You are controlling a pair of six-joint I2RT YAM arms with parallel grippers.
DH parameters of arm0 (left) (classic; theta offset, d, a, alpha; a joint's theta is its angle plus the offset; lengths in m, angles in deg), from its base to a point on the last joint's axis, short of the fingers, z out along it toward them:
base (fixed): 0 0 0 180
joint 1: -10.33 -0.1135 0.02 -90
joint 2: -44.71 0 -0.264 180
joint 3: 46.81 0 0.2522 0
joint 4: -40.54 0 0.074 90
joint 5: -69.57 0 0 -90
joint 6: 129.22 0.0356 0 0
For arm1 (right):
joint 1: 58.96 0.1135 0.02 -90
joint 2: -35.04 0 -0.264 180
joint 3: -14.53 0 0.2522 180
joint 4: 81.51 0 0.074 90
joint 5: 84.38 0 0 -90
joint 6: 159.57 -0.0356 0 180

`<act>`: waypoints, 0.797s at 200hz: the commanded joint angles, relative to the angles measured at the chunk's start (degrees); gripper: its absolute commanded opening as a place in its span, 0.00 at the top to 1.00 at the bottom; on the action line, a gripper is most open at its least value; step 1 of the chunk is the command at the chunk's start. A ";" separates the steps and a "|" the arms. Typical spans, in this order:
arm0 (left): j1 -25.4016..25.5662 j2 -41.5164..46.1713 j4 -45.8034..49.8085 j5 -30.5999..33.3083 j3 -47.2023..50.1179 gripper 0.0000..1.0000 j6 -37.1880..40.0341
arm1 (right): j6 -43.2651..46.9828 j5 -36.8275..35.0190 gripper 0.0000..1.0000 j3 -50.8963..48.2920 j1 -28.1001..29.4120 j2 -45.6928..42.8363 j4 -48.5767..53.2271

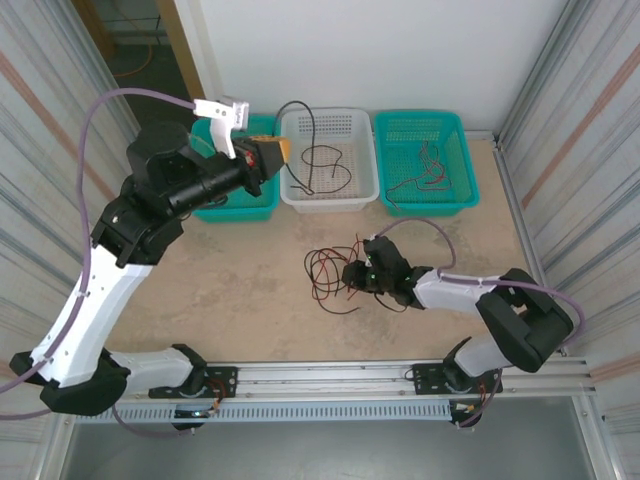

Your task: Untangle the cables

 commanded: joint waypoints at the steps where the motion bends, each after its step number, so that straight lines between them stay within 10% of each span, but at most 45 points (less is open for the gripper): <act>1: -3.16 -2.94 0.96 -1.31 -1.81 1.00 -0.87 | 4.34 -4.57 0.65 3.68 -0.14 -6.45 12.10; 59: -8.92 -13.36 -1.94 -3.29 -6.07 1.00 0.98 | 15.99 -14.46 0.36 12.97 0.13 -14.23 37.64; 159: -12.67 -40.01 -6.16 -6.55 -24.60 1.00 -1.22 | 13.66 -27.19 0.34 20.58 4.24 -22.62 56.51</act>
